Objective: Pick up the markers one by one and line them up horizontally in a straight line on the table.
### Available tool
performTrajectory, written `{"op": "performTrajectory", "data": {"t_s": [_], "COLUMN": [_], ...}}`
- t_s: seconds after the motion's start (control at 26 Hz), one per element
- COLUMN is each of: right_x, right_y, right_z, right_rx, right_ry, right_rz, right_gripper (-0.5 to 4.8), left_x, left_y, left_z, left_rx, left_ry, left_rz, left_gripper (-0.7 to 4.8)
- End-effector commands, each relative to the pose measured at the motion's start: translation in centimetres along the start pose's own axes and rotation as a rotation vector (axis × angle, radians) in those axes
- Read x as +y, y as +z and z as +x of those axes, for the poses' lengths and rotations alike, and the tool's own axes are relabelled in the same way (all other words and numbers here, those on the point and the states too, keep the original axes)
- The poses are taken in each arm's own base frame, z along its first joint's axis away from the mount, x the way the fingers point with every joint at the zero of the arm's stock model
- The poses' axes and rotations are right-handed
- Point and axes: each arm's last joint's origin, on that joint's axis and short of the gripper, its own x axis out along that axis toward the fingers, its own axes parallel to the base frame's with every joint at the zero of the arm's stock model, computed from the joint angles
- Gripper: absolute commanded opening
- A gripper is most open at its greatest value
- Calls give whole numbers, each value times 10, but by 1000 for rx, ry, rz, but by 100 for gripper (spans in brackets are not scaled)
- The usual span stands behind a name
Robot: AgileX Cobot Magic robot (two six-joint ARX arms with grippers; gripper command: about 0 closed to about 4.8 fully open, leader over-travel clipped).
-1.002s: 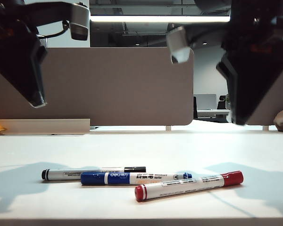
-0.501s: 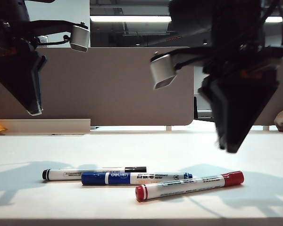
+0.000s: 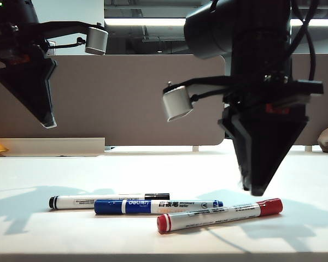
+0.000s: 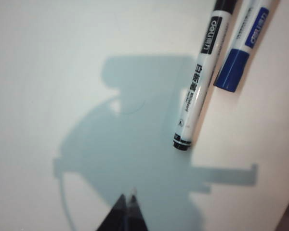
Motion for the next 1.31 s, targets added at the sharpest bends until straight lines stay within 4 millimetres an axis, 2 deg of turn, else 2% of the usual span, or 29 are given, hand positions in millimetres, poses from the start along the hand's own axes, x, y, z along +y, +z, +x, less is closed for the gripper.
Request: {"op": "performTrajectory", "data": {"t_s": [0.04, 0.23, 0.58, 1.31], "right_x": [-3, -9, -13, -16], "right_y": [2, 6, 5, -17], "right_z": [5, 18, 27, 31], "right_rx": [-7, -2, 19, 100], "right_ry": [2, 7, 27, 63], "right_rz": [-8, -6, 3, 66], "right_gripper": [113, 113, 113, 104], "left_x": [2, 2, 2, 2], "left_y": [1, 0, 0, 0], "left_z": [-2, -3, -3, -3], "left_rx": [9, 13, 13, 14], "left_ry": [34, 37, 38, 33], "left_rz": [-7, -11, -11, -15], "left_gripper": [-6, -6, -6, -6]}}
